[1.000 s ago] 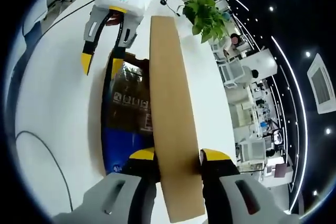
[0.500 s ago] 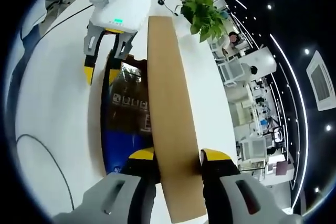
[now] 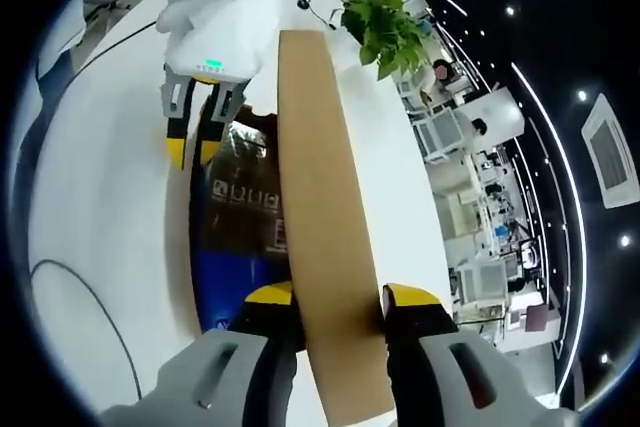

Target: Operate the shoe box by opening the lid, removing the specified soft item, and placing it in the target area until the item is outside and the box remains undamaged.

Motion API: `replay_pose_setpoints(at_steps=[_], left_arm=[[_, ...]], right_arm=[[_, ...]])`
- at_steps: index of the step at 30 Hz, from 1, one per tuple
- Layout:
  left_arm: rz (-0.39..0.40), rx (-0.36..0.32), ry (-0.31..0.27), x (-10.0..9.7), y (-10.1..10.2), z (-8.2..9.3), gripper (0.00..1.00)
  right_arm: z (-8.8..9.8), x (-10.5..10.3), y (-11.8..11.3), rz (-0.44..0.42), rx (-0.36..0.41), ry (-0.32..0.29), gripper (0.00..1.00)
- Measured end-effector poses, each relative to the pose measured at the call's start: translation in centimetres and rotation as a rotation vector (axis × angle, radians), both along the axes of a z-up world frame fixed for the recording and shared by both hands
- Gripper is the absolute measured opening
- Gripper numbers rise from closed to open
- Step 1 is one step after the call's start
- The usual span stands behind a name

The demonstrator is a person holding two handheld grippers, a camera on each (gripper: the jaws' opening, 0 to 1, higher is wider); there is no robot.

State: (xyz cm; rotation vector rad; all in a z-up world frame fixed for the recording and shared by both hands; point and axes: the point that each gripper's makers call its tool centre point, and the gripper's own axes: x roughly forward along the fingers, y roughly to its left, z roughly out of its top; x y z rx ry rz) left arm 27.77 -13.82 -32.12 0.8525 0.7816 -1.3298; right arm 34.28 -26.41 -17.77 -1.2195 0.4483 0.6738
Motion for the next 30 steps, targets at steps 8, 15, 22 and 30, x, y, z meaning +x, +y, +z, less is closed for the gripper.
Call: replay_pose_setpoints(at_steps=[8,15,22,30], left_arm=[[-0.024,0.024,-0.012,0.00,-0.10,-0.40,0.09],[-0.038,0.040,-0.026,0.19,0.08,-0.68,0.04],[-0.065,0.051,-0.031,0.05,0.10,-0.73,0.02],[-0.073,0.046,-0.031,-0.07,0.08,-0.76,0.02]], right_arm=[[-0.09,0.06,0.16,-0.002,-0.001,0.003,0.32],[-0.15,0.00,0.18,0.000,-0.003,0.004,0.32],[-0.17,-0.03,0.16,0.000,-0.006,0.005,0.32],[-0.49,-0.55,0.16,0.016,-0.048,-0.002,0.32]])
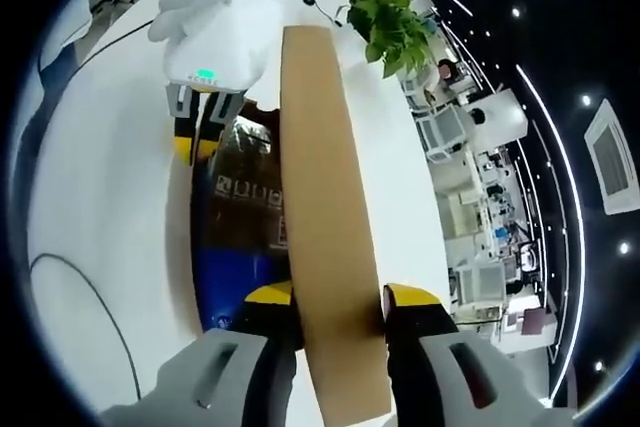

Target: Operate the shoe box by opening the lid, removing the specified soft item, and placing it in the target area until the item is outside and the box remains undamaged.

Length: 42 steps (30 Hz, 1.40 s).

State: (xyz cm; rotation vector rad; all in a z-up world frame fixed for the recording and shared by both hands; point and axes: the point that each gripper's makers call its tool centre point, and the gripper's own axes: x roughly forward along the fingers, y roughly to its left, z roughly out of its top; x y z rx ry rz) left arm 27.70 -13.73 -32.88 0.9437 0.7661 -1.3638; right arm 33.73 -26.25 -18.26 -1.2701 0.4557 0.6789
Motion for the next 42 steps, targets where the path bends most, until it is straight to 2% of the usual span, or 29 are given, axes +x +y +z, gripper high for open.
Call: replay_pose_setpoints(at_steps=[7,13,18,19,29,31,42], left_arm=[[0.000,0.008,-0.004,0.0,0.0,0.0,0.01],[0.006,-0.002,-0.002,-0.2,0.0,0.0,0.01],[-0.004,0.004,-0.005,-0.2,0.0,0.0,0.01],[0.017,0.014,0.003,-0.2,0.0,-0.1,0.01],[0.022,0.049,0.005,-0.2,0.0,-0.2,0.01],[0.029,0.058,0.000,-0.3,0.0,-0.2,0.01],[0.017,0.075,-0.014,-0.2,0.1,-0.4,0.01]], right_arm=[[-0.3,-0.3,-0.1,0.013,-0.036,-0.016,0.31],[0.2,-0.1,-0.1,0.009,-0.029,-0.029,0.31],[0.6,0.0,-0.3,0.062,-0.051,-0.058,0.29],[0.6,0.0,-0.2,0.064,-0.050,-0.060,0.29],[1.0,0.6,-0.1,0.097,0.000,-0.089,0.28],[0.7,0.3,0.1,0.115,-0.032,-0.083,0.28],[1.2,1.3,0.0,0.096,-0.013,-0.095,0.28]])
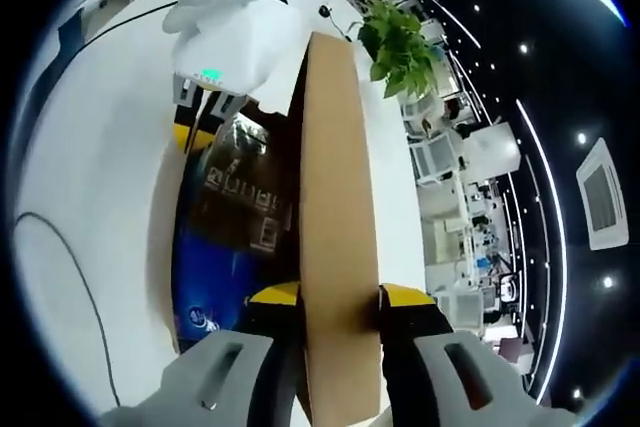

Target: Operate the shoe box by opening the lid, removing the specified soft item, and placing it in the target area until the item is outside and the box remains undamaged.

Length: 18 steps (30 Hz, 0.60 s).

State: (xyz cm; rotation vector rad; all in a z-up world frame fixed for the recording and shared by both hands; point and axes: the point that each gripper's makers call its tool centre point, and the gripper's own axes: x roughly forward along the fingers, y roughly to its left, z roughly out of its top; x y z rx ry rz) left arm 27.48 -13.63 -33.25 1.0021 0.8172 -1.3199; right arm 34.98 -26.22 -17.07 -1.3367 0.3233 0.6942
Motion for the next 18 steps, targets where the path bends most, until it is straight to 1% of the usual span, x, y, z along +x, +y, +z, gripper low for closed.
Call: replay_pose_setpoints(at_steps=[4,7,13,18], left_arm=[[0.019,-0.003,0.015,0.0,0.0,0.1,0.01],[0.009,-0.004,0.014,0.0,0.0,0.0,0.01],[0.014,0.003,0.017,0.0,0.1,-0.1,0.01],[0.007,-0.006,0.016,0.0,0.1,0.0,0.01]], right_arm=[[0.1,0.3,0.0,-0.007,0.005,-0.007,0.27],[0.2,0.5,-0.1,-0.011,0.014,-0.011,0.27],[0.5,0.9,-0.1,-0.016,0.019,-0.011,0.27],[0.8,1.4,-0.1,-0.018,0.023,-0.013,0.27]])
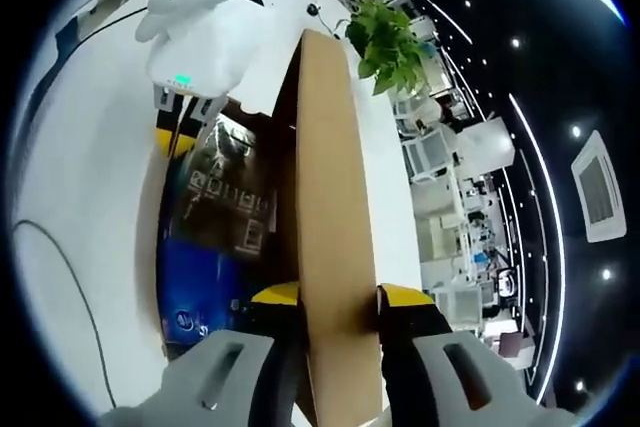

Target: Operate the shoe box by opening the lid, removing the specified soft item, and placing it in the target area until the item is outside and the box remains undamaged.

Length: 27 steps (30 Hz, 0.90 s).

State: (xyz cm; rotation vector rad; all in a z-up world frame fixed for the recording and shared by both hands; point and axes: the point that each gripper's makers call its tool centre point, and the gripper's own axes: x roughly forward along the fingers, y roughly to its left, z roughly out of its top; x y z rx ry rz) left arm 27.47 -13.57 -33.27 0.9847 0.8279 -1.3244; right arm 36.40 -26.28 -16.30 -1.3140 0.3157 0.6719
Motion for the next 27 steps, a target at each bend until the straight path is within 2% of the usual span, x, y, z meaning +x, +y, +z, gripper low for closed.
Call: replay_pose_setpoints(at_steps=[10,13,17,21,23,27], left_arm=[[-0.004,0.006,0.003,-0.1,0.0,0.0,0.01],[-0.003,0.008,0.005,0.0,0.1,0.0,0.01],[-0.022,0.028,-0.012,-0.1,0.1,-0.1,0.01],[-0.011,0.022,-0.004,0.0,0.1,0.0,0.01],[-0.013,0.023,-0.005,0.0,0.1,0.0,0.01],[-0.013,0.025,-0.006,0.0,0.1,-0.1,0.01]], right_arm=[[0.5,0.7,0.0,0.005,0.005,-0.013,0.25],[0.6,1.0,-0.1,0.015,-0.020,-0.031,0.24],[0.8,1.3,0.0,0.018,-0.019,-0.041,0.23],[1.0,1.5,0.0,0.024,-0.023,-0.050,0.22],[1.3,2.0,0.0,0.050,-0.078,-0.097,0.21],[1.6,2.5,-0.1,0.040,-0.067,-0.115,0.19]])
